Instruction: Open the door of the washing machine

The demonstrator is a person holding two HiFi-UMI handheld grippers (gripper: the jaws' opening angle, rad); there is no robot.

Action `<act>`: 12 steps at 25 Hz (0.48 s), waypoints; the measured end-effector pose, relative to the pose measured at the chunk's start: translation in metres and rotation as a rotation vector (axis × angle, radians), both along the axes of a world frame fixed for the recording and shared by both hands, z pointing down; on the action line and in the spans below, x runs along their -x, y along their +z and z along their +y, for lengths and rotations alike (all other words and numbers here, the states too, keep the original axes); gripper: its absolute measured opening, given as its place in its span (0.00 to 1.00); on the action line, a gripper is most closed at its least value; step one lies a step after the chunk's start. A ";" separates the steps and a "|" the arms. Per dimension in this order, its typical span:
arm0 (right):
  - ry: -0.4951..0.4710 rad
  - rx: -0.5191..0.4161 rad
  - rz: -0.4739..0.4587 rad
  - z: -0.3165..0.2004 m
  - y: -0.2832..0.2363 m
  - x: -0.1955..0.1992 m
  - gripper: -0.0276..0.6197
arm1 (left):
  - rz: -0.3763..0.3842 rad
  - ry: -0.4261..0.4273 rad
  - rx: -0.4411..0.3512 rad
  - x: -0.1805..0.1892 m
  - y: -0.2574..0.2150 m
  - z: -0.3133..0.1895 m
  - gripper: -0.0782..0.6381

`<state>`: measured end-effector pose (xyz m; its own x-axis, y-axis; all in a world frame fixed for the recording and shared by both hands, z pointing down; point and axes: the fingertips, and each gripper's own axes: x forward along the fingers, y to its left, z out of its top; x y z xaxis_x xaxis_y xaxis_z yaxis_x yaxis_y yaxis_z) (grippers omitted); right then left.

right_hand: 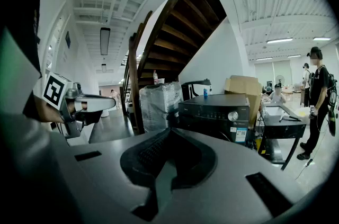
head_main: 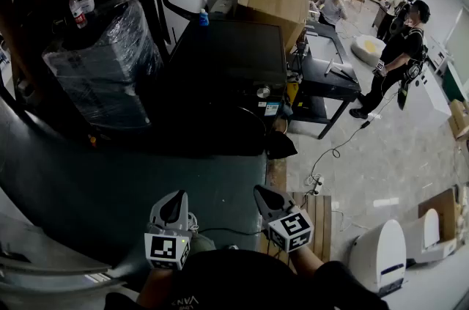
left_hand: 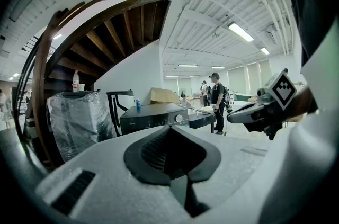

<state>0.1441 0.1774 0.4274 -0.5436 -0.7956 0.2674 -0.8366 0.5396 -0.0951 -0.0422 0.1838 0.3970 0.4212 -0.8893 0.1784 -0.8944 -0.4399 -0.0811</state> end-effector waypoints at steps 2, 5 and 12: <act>-0.004 -0.001 -0.017 0.000 -0.001 -0.001 0.05 | -0.008 0.001 0.001 0.000 0.000 0.000 0.13; -0.002 -0.013 -0.049 -0.001 -0.001 -0.002 0.05 | -0.002 -0.004 -0.004 0.002 -0.002 0.000 0.13; 0.036 -0.004 -0.037 -0.020 0.004 0.005 0.17 | -0.003 0.029 0.017 0.015 0.011 -0.018 0.14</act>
<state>0.1388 0.1570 0.4318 -0.5236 -0.8160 0.2449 -0.8517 0.5092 -0.1242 -0.0570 0.1658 0.4083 0.4459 -0.8736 0.1949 -0.8812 -0.4667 -0.0759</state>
